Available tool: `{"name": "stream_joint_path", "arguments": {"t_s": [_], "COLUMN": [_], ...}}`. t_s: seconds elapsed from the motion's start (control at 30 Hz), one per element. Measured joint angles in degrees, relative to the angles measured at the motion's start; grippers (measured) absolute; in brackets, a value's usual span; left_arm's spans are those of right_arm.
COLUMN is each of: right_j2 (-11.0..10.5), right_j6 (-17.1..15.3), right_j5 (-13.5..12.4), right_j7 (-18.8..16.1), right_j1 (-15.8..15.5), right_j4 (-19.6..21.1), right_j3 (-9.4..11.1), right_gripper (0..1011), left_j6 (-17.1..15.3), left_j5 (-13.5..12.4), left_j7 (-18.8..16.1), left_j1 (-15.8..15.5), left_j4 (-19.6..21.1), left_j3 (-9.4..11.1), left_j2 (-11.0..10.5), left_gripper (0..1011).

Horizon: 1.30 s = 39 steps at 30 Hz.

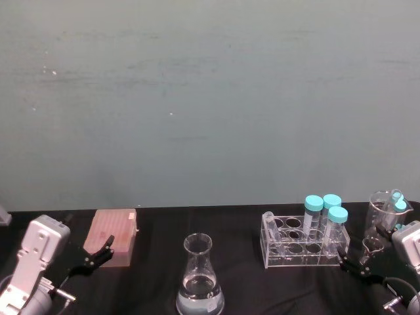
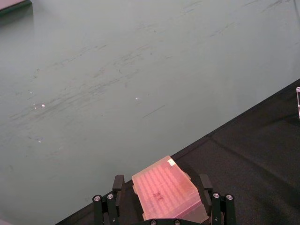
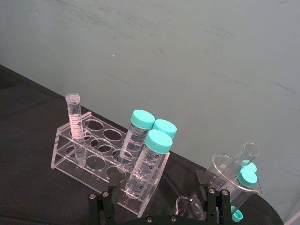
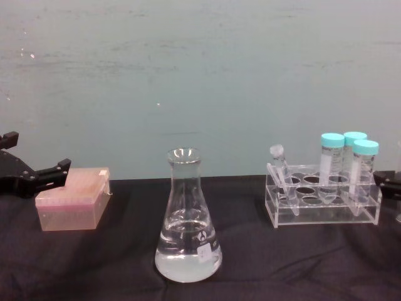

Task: Pour the liquid from the test tube into the beaker using one hand.

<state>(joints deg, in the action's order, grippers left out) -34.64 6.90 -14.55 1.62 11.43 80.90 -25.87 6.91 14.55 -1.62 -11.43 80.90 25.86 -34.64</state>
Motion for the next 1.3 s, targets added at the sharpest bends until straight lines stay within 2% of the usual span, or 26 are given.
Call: {"name": "stream_joint_path", "arguments": {"t_s": [1.3], "right_j2": [0.0], "right_j6": [0.0], "right_j5": [0.0], "right_j7": [0.0], "right_j1": [0.0], "right_j4": [0.0], "right_j3": [0.0], "right_gripper": [1000], "left_j6": [0.0], "left_j5": [0.0], "left_j7": [0.0], "left_j1": [0.0], "left_j4": [0.0], "left_j3": [0.0], "left_j2": [0.0], "left_gripper": [1000]}}
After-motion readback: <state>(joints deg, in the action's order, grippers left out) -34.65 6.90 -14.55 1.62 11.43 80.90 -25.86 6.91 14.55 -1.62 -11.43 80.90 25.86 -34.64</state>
